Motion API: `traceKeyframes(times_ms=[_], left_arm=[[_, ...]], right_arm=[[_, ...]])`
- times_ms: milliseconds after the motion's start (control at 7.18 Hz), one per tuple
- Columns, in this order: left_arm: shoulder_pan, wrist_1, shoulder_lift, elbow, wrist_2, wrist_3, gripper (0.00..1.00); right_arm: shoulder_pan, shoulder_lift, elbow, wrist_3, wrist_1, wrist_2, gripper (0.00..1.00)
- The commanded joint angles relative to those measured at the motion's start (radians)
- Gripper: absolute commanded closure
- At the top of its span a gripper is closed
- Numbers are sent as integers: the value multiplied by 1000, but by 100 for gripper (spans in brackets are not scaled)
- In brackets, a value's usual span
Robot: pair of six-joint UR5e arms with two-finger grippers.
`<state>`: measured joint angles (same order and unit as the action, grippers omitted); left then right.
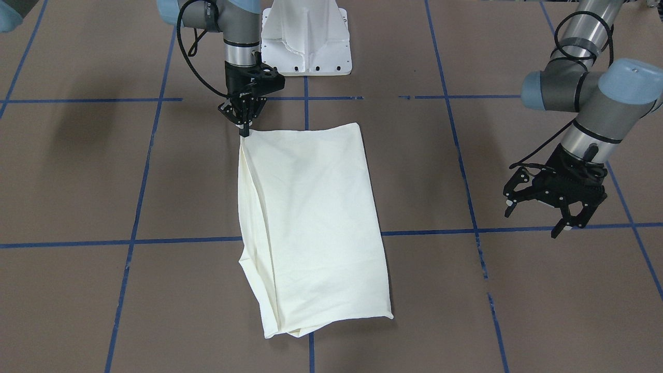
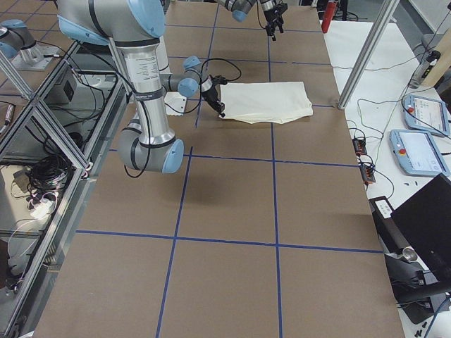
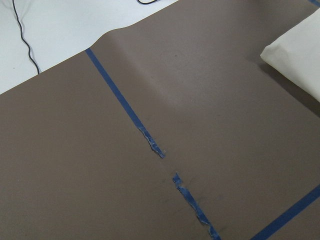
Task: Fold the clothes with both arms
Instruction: 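Sweep the right gripper along the shirt's side to square the rectangle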
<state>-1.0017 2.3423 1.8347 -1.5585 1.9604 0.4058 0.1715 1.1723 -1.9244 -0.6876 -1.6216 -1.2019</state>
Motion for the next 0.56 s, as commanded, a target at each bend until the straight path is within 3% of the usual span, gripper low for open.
traceKeyframes(times_ms=[0,139,418], left_arm=[[0,0,0,0,0,1,0],[0,0,0,0,0,1,0],[0,0,6,-2,2,4,0]], right_arm=[[-4,-2,2,-18,0,1,1],[20,-5,-1,-68,43,-5,0],[158,-46,1,-148,117,-187,0]])
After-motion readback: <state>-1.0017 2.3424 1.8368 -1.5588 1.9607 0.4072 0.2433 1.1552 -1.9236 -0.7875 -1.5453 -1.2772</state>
